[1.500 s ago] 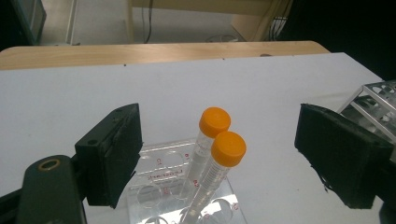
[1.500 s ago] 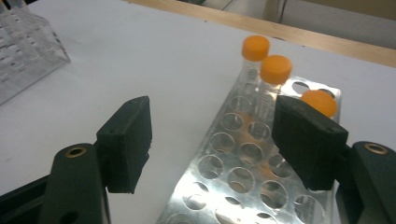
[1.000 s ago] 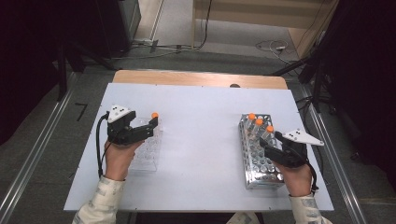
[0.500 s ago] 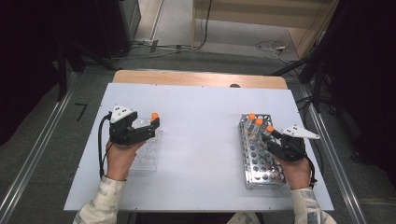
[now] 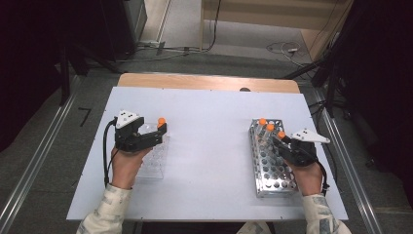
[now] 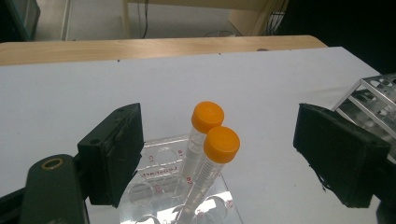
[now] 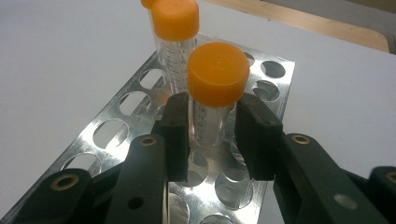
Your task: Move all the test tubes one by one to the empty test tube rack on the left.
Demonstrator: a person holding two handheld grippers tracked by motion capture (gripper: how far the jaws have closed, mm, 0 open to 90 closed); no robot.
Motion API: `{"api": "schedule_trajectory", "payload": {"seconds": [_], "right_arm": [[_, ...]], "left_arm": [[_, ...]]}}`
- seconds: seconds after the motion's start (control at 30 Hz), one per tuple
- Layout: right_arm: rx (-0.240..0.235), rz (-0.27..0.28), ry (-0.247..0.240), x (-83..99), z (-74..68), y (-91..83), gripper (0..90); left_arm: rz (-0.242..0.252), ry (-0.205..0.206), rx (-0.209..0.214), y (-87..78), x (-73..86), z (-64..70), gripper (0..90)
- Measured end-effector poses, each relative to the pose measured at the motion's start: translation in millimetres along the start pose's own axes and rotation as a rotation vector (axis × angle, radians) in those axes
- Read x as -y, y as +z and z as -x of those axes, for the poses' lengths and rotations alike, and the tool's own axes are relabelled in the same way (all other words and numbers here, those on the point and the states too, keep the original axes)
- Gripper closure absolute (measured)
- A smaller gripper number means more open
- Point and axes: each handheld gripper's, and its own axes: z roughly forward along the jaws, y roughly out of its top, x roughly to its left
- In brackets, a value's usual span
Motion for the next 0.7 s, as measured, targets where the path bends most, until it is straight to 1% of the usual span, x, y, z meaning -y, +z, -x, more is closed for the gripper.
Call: {"api": "schedule_trajectory", "payload": {"seconds": [0.2,0.33,0.57,0.7], "right_arm": [[-0.004,-0.003,-0.009,0.4,-0.1,3.1,65.1],[-0.005,0.001,-0.015,0.5,-0.1,3.4,69.7],[-0.012,0.001,-0.014,0.3,0.1,2.9,70.7],[-0.013,0.011,-0.012,-1.8,0.5,-0.8,70.8]], "left_arm": [[-0.003,0.003,0.001,0.5,0.2,0.4,16.4],[-0.003,0.002,0.002,0.6,0.4,0.8,16.4],[-0.003,0.001,0.003,0.5,0.4,0.4,16.4],[-0.002,0.003,0.004,0.1,0.3,0.1,16.4]]}}
